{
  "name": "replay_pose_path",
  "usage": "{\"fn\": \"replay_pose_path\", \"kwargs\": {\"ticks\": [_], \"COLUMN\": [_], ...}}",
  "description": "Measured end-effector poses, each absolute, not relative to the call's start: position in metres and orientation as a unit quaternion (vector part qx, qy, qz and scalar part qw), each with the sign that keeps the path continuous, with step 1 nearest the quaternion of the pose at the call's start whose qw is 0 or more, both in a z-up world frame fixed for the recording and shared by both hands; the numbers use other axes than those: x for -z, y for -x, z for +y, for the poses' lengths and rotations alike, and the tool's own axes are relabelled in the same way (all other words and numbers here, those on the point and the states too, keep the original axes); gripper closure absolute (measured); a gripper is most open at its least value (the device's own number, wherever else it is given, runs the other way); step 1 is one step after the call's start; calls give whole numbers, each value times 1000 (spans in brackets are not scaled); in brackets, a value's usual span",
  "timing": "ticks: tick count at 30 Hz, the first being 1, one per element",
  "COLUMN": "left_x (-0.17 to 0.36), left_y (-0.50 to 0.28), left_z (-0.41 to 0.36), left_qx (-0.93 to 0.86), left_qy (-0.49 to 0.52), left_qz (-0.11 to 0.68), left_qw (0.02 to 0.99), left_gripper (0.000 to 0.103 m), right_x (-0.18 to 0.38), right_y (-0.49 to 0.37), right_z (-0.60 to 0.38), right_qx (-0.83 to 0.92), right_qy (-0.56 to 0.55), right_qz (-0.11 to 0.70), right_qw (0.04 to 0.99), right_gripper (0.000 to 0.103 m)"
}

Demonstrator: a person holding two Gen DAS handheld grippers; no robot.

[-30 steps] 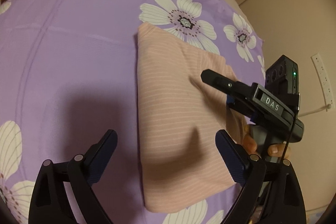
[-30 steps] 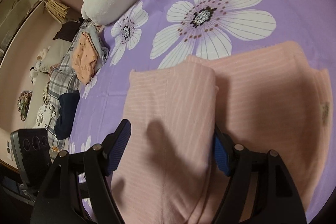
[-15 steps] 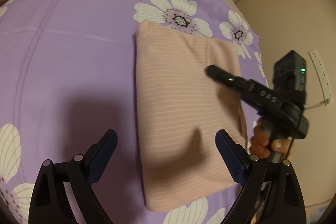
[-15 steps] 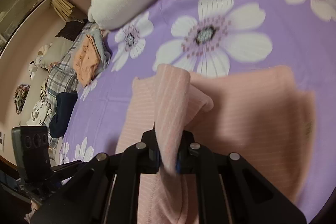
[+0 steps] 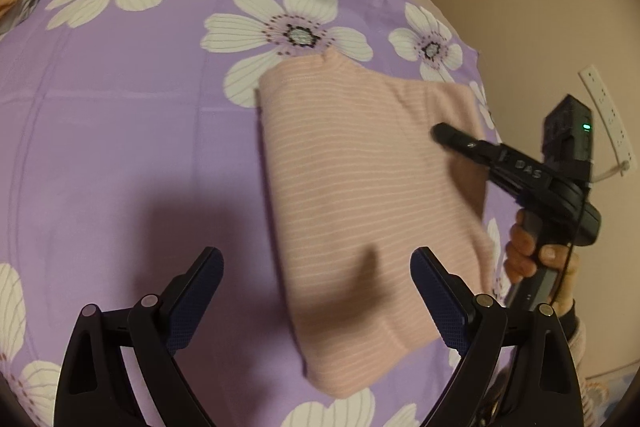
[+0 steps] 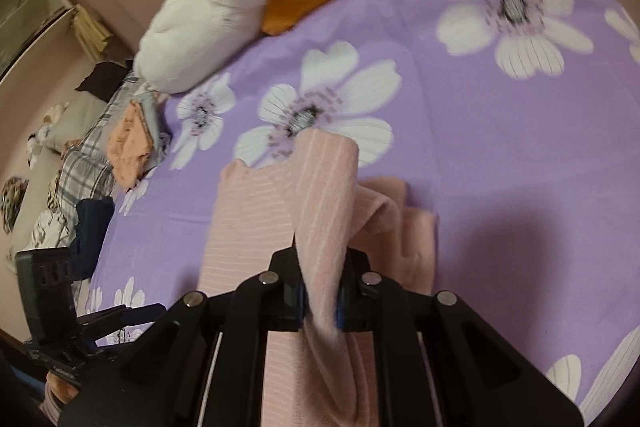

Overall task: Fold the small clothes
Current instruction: 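Grasp the other side edge with the right gripper and lift it, then fold the held edge across the shirt and open the right gripper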

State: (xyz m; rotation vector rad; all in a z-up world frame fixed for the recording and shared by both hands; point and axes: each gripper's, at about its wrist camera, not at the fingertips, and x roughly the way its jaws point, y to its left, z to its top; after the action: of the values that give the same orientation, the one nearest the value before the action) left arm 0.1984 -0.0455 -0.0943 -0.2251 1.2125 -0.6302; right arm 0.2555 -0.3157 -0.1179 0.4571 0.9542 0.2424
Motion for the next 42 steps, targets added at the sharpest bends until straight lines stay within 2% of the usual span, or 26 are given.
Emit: {"fn": "replay_pose_path", "kwargs": {"ticks": [4, 9, 11, 17, 19, 21, 24, 30, 34, 35, 42], "left_x": [94, 91, 91, 95, 97, 99, 102, 112, 116, 116, 122], "left_y": [-197, -195, -193, -187, -184, -180, -174, -168, -160, -158, -149], "left_z": [-62, -77, -80, -93, -98, -103, -108, -112, -112, -111, -104], "left_qx": [294, 296, 297, 303, 304, 305, 299, 290, 281, 280, 278], "left_qy": [80, 48, 42, 22, 14, 1, -20, -49, -69, -69, -64], "left_qz": [558, 549, 546, 537, 535, 532, 522, 516, 512, 512, 520], "left_qw": [772, 780, 783, 787, 788, 790, 798, 804, 809, 809, 805], "left_gripper": [9, 9, 9, 9, 9, 9, 9, 9, 9, 9, 9], "right_x": [137, 132, 118, 91, 93, 99, 115, 143, 143, 140, 127], "right_y": [-258, -250, -239, -194, -177, -166, -152, -148, -145, -143, -125], "right_z": [-320, -332, -338, -326, -317, -310, -301, -306, -308, -307, -298], "right_qx": [-105, -70, -59, -111, -126, -139, -148, -121, -116, -117, -137], "right_qy": [-219, -207, -188, -136, -120, -114, -101, -103, -108, -108, -108], "right_qz": [469, 460, 440, 417, 422, 427, 442, 468, 467, 463, 442], "right_qw": [849, 861, 876, 892, 890, 886, 879, 869, 870, 872, 880], "right_gripper": [87, 68, 65, 66, 69, 79, 85, 89, 89, 83, 83]}}
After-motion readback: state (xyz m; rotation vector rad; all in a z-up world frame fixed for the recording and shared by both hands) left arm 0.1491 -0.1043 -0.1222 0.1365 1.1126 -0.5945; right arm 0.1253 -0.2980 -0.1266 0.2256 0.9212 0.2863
